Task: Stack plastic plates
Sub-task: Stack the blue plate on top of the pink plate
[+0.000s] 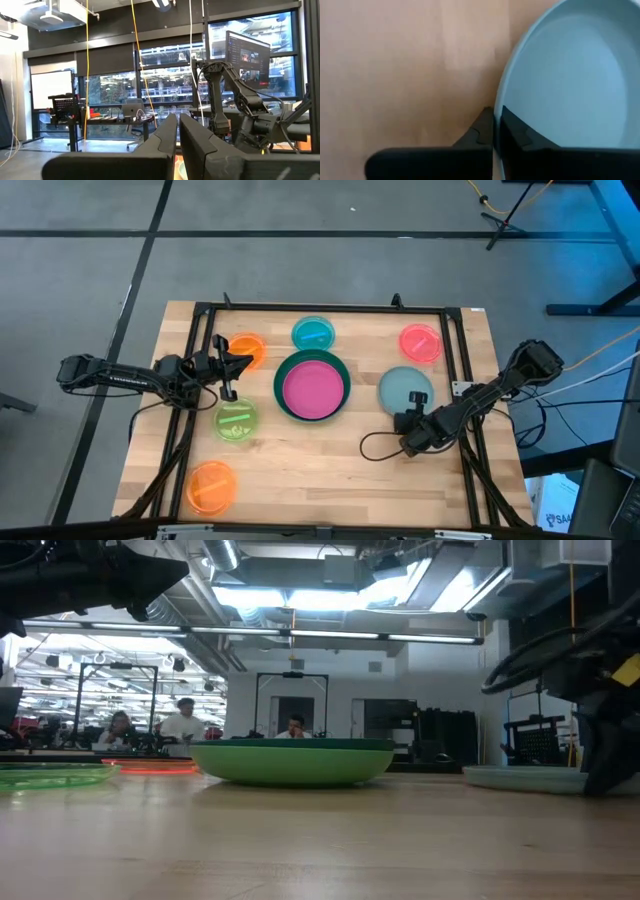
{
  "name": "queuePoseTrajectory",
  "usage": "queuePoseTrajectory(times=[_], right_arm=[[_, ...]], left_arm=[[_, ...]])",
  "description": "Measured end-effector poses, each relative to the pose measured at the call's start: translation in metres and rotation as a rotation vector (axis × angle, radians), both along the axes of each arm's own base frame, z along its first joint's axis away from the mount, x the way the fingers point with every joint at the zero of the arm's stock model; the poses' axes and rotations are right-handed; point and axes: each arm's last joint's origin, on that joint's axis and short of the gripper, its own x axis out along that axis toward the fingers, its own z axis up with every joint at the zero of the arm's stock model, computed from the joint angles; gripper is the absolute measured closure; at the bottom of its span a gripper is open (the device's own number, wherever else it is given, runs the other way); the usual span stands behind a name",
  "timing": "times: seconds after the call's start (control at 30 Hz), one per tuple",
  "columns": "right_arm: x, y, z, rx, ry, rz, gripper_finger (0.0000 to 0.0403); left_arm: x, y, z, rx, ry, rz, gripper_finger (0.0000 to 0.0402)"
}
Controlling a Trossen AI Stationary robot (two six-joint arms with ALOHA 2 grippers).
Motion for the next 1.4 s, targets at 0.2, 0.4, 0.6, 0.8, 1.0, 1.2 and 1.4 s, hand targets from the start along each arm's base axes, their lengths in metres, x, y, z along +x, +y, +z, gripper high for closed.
queuePoseTrajectory(times=[0.2,0.4,0.6,0.8,1.0,1.2,1.4], right_arm=[[0.012,0.006,0.013,-0.021,-0.048,0.064,0.0400],[0.024,0.012,0.029,-0.082,-0.110,0.136,0.0401],[0.036,0.018,0.045,-0.144,-0.177,0.200,0.0402],[0.047,0.025,0.052,-0.160,-0.249,0.321,0.0402],[0.061,0.027,0.059,-0.146,-0.352,0.390,0.0402],[0.081,0.015,0.065,-0.079,-0.417,0.470,0.0402],[0.096,-0.002,0.071,-0.072,-0.481,0.523,0.0402]], left_arm=[[0.000,0.000,0.000,0.000,0.000,0.000,0.0388],[0.000,0.000,0.000,0.000,0.000,0.000,0.0388],[0.000,0.000,0.000,0.000,0.000,0.000,0.0388],[0.000,0.000,0.000,0.000,0.000,0.000,0.0388],[0.000,0.000,0.000,0.000,0.000,0.000,0.0388],[0.000,0.000,0.000,0.000,0.000,0.000,0.0388],[0.000,0.000,0.000,0.000,0.000,0.001,0.0388]])
